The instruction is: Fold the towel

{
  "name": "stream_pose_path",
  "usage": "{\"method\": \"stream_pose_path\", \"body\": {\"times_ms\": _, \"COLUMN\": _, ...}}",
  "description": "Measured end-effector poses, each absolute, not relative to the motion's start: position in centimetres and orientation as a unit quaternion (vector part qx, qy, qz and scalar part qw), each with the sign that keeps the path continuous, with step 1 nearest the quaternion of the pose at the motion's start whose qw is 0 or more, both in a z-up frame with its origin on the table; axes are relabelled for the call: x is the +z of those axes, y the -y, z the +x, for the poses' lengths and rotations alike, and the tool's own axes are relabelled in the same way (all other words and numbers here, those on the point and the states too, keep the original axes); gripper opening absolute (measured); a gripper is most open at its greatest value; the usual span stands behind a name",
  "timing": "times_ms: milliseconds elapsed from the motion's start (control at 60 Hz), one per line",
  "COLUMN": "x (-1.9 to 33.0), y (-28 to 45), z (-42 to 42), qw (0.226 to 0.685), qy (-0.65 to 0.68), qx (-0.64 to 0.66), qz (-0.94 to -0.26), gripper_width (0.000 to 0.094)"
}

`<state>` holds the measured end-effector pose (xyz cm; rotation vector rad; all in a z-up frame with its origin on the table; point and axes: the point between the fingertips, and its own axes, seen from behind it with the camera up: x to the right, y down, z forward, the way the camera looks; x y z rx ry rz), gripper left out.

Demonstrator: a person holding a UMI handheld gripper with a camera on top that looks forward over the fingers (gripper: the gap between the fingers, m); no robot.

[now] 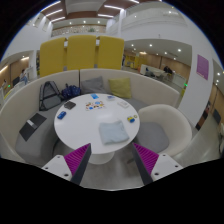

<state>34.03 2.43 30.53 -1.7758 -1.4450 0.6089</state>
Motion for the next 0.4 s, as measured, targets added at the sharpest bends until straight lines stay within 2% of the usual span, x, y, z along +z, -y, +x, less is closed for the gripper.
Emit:
{"method": "stream_pose_path", "body": {"times_ms": 183, "x": 31.1, "y": 1.2, "z": 39.2, "qw": 0.372, "qy": 0.571, "qx": 0.235, "qz": -0.693, "gripper_width": 0.0869}}
{"method": "stream_pose_path", "body": {"times_ms": 400, "x": 32.1, "y": 3.3, "z": 39.5, "qw": 0.388, "qy": 0.578, "qx": 0.240, "qz": -0.677, "gripper_width": 0.0870}}
